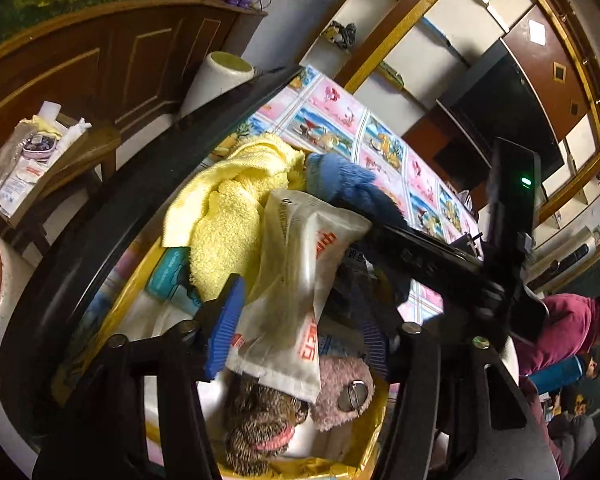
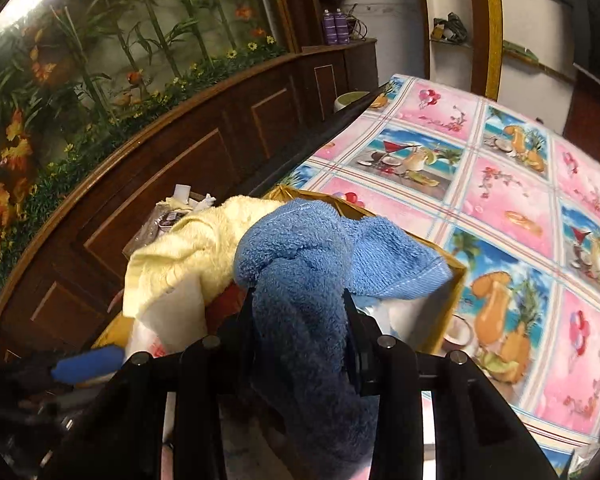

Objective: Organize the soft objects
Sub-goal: 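Carry packet and blue towel into the white box and open both tools, then move both open tools back over the table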

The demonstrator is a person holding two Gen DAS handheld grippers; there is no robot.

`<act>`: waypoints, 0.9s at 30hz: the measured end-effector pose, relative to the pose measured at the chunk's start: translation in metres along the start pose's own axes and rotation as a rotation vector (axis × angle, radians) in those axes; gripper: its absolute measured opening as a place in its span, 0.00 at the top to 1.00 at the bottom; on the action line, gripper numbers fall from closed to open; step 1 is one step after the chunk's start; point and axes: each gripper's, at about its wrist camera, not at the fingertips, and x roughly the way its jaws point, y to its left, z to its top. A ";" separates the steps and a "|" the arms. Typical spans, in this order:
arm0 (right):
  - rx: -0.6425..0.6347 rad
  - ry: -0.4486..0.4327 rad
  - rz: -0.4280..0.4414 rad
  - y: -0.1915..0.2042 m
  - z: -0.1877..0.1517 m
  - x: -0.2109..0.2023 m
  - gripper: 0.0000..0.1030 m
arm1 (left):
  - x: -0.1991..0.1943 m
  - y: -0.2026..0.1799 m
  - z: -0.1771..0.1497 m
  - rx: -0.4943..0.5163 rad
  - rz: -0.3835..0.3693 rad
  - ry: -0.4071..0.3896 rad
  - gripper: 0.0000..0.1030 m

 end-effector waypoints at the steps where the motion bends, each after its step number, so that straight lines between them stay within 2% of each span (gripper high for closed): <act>1: 0.019 0.006 0.020 -0.002 0.002 0.003 0.63 | -0.003 0.000 -0.001 -0.002 -0.003 -0.007 0.42; 4: 0.082 0.027 0.095 -0.007 0.005 0.006 0.59 | -0.008 -0.002 -0.005 -0.005 -0.018 -0.019 0.42; 8: 0.084 -0.017 0.101 -0.012 0.002 -0.013 0.49 | -0.011 -0.009 -0.007 0.007 -0.011 -0.025 0.42; 11: 0.089 -0.051 0.087 -0.019 -0.005 -0.034 0.46 | -0.011 -0.015 -0.012 0.018 -0.017 -0.017 0.42; 19: 0.078 -0.074 -0.016 -0.037 -0.046 -0.071 0.45 | -0.011 -0.043 -0.031 0.105 -0.068 -0.024 0.42; 24: 0.081 -0.127 -0.058 -0.054 -0.071 -0.100 0.45 | 0.001 -0.076 -0.042 0.182 -0.078 0.012 0.42; 27: 0.060 -0.187 -0.132 -0.063 -0.082 -0.119 0.45 | 0.006 -0.097 -0.051 0.235 -0.078 0.022 0.42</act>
